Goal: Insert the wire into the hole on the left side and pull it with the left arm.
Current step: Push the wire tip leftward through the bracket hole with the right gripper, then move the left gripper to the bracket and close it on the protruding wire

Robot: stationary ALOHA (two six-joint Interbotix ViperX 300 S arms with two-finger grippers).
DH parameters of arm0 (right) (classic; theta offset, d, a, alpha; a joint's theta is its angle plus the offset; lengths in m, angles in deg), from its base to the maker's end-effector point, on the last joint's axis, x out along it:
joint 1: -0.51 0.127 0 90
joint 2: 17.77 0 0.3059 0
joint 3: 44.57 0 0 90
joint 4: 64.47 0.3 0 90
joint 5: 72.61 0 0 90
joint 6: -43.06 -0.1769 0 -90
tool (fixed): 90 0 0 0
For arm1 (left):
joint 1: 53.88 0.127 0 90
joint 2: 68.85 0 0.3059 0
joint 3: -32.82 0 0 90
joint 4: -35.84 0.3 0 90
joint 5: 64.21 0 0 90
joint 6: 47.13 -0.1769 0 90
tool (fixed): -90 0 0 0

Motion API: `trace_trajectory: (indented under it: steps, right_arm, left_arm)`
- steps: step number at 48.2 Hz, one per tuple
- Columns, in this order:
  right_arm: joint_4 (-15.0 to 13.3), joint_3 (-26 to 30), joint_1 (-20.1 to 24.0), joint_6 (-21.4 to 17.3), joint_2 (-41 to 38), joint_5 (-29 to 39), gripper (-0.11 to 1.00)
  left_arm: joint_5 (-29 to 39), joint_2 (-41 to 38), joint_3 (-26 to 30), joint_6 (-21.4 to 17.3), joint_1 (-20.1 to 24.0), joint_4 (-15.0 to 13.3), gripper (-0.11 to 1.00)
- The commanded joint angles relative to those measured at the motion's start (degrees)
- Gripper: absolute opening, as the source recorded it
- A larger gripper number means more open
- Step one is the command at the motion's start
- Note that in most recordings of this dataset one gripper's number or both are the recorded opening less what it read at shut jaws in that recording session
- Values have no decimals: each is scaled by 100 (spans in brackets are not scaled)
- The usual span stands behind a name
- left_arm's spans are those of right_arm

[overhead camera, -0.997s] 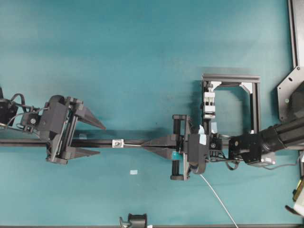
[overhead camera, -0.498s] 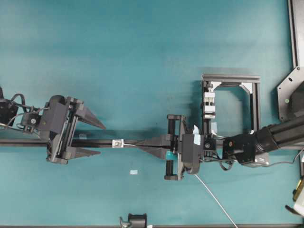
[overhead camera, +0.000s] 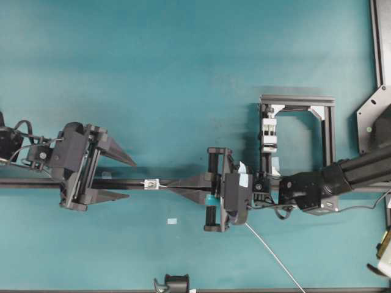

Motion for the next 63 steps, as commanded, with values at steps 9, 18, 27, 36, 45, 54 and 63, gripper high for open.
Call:
trace_trajectory:
  steps: [9, 18, 27, 36, 45, 54, 63]
  right_arm:
    - [26, 105, -149, 114, 62, -9, 2]
    - [26, 202, -167, 246, 62, -9, 2]
    - [26, 220, -185, 264, 62, -9, 2]
    - [26, 237, -185, 264, 62, 0, 2]
    - [18, 264, -185, 272, 62, 62, 2]
    - [26, 264, -185, 272, 62, 114, 2]
    - [18, 264, -185, 272, 62, 123, 2]
  left_arm:
    - [-62, 53, 62, -9, 26, 18, 68]
    - [-62, 53, 62, -9, 18, 18, 68]
    - [-62, 53, 70, -9, 26, 18, 68]
    - [-62, 53, 62, -9, 18, 18, 68]
    - [-62, 53, 70, -9, 18, 18, 68]
    - [-53, 53, 149, 0, 18, 18, 68]
    - [-35, 53, 237, 26, 18, 18, 68]
